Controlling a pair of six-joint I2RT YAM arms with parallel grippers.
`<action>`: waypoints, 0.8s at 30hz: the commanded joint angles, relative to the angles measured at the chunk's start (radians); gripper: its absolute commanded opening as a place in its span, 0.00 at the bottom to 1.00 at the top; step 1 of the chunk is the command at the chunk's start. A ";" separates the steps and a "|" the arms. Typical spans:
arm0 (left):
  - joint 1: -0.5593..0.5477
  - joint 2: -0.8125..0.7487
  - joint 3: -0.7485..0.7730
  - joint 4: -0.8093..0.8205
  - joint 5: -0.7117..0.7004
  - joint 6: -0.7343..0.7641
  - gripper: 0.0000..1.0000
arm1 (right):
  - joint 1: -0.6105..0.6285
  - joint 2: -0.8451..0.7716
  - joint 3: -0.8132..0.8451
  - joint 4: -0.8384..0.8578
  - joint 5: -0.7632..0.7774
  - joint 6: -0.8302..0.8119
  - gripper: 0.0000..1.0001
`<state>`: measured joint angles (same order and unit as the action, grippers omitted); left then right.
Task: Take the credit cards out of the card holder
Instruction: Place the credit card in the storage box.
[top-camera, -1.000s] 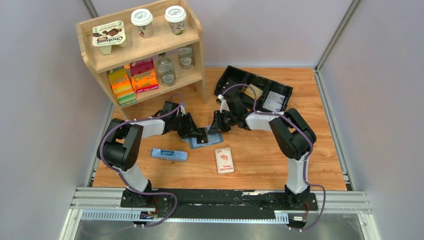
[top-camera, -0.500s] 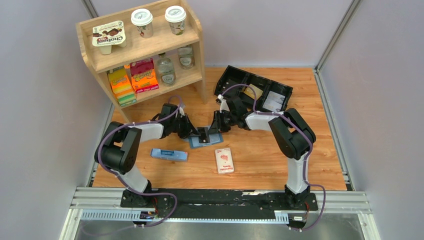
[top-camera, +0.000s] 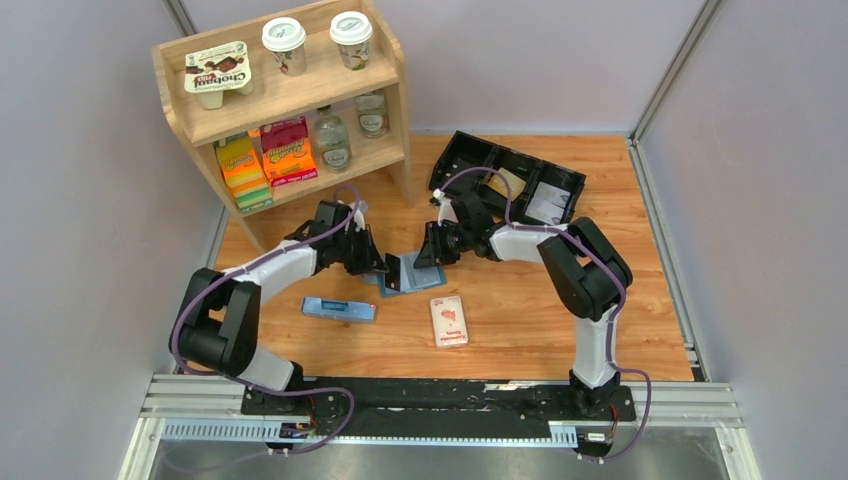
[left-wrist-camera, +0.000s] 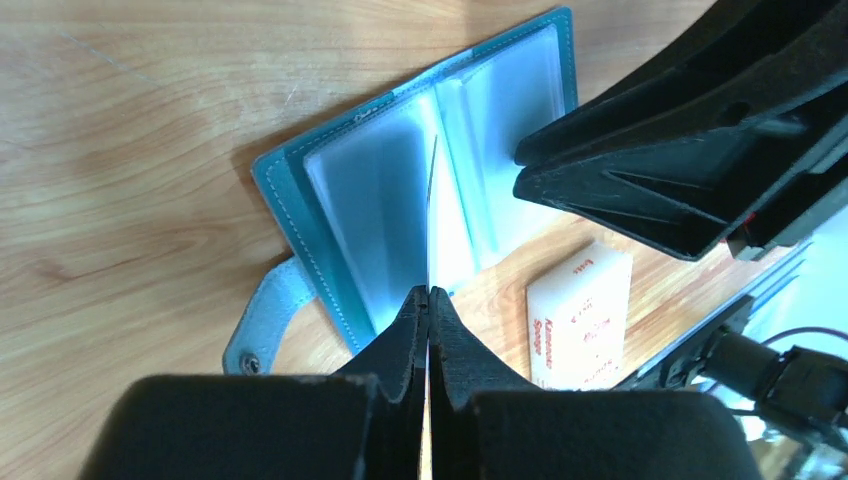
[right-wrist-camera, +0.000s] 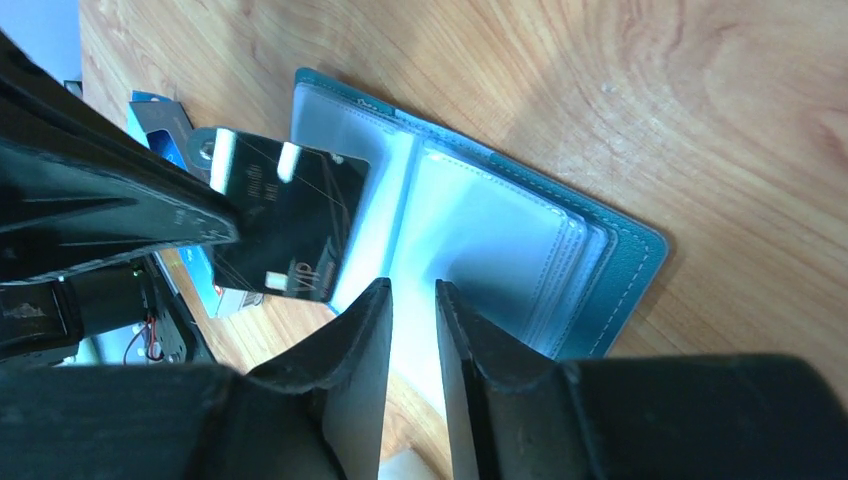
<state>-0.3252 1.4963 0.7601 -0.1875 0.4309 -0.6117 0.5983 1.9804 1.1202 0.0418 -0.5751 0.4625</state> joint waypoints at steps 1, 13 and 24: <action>0.002 -0.083 0.096 -0.176 -0.034 0.177 0.00 | 0.008 -0.055 -0.002 -0.073 0.057 -0.067 0.32; 0.002 -0.205 0.297 -0.412 0.149 0.593 0.00 | -0.012 -0.373 0.044 -0.115 -0.069 -0.266 0.61; -0.084 -0.283 0.366 -0.417 0.394 0.842 0.00 | -0.008 -0.468 0.144 -0.263 -0.324 -0.456 0.63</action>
<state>-0.3862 1.2346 1.0584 -0.5919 0.7013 0.0971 0.5877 1.5333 1.2156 -0.1543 -0.7670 0.0898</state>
